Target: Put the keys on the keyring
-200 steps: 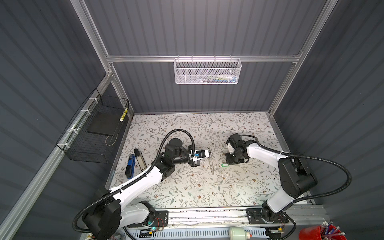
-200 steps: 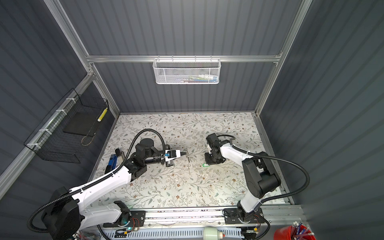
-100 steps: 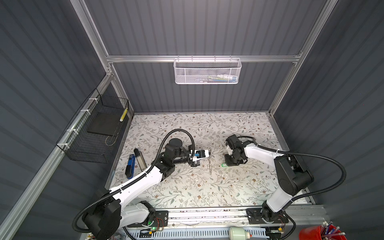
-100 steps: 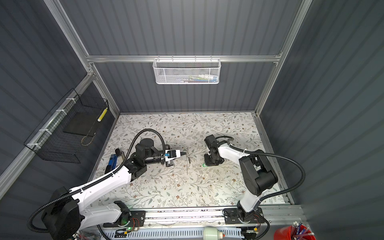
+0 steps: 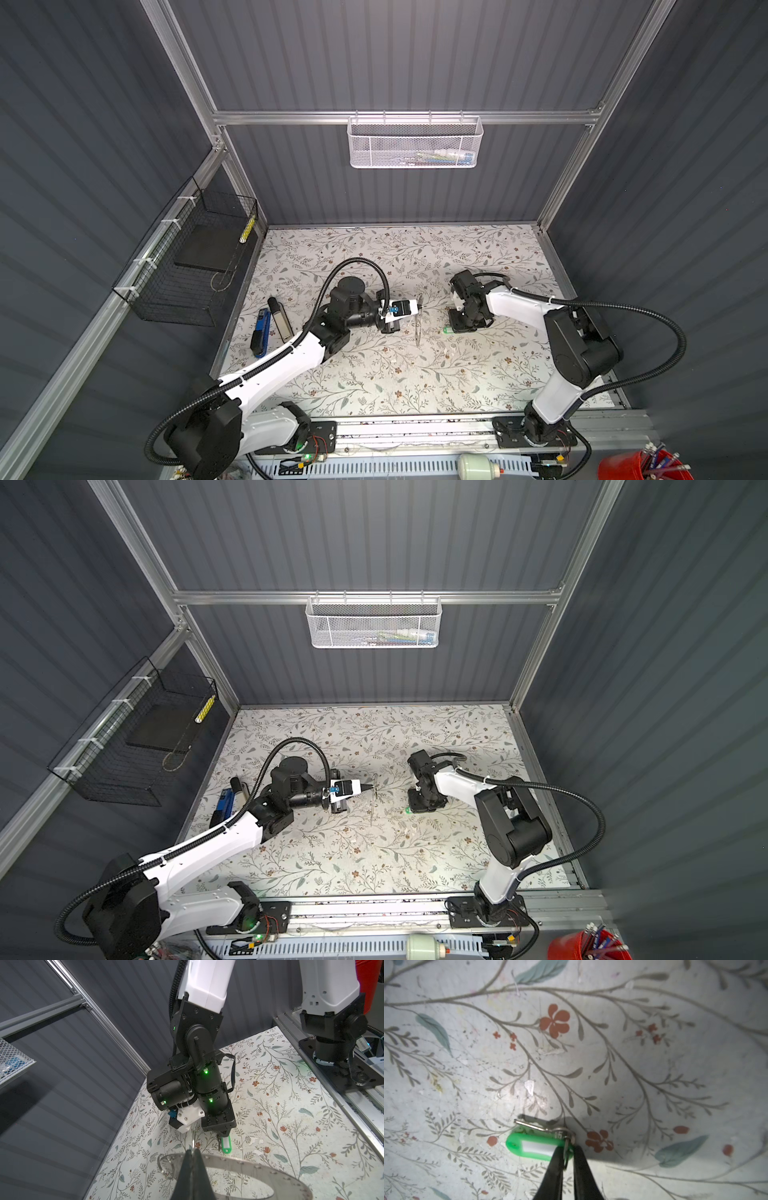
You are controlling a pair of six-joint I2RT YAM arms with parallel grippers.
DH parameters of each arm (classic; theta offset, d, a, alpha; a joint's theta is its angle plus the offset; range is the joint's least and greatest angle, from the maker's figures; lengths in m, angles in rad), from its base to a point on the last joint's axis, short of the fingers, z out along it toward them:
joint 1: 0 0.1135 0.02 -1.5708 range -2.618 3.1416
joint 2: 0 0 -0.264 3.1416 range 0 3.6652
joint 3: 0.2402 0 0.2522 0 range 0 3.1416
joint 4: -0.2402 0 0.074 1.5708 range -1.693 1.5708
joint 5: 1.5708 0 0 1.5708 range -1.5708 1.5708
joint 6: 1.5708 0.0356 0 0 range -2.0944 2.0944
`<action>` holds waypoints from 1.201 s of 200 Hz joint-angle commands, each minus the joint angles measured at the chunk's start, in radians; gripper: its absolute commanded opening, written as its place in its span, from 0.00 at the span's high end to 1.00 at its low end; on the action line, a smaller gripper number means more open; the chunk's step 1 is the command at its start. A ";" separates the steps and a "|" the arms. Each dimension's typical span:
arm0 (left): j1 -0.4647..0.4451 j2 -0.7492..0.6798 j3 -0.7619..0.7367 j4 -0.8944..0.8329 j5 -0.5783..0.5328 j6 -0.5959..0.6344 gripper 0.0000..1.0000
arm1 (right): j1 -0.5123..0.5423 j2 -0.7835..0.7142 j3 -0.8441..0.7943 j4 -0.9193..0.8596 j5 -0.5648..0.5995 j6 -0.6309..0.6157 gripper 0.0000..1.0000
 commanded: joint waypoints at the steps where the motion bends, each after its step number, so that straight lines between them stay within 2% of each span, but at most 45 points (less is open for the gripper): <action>1: 0.005 -0.026 -0.009 0.018 0.016 -0.006 1.00 | 0.008 0.016 0.025 -0.019 0.013 -0.014 0.88; 68: 0.005 -0.029 -0.011 0.013 0.011 -0.006 1.00 | 0.019 -0.004 0.038 -0.039 0.026 -0.046 0.97; 115: 0.006 -0.039 -0.013 0.000 -0.008 -0.005 1.00 | 0.069 -0.094 0.032 -0.048 -0.008 -0.223 1.00; 185: 0.005 -0.071 -0.025 -0.046 -0.037 0.006 1.00 | 0.079 -0.233 -0.045 -0.023 -0.171 -0.495 1.00; 196: 0.005 -0.074 -0.029 -0.048 -0.039 0.003 1.00 | 0.078 -0.217 -0.033 -0.057 -0.177 -0.530 1.00; 240: 0.005 -0.076 -0.031 -0.048 -0.038 -0.003 1.00 | 0.088 -0.063 0.050 -0.171 -0.118 -0.502 1.00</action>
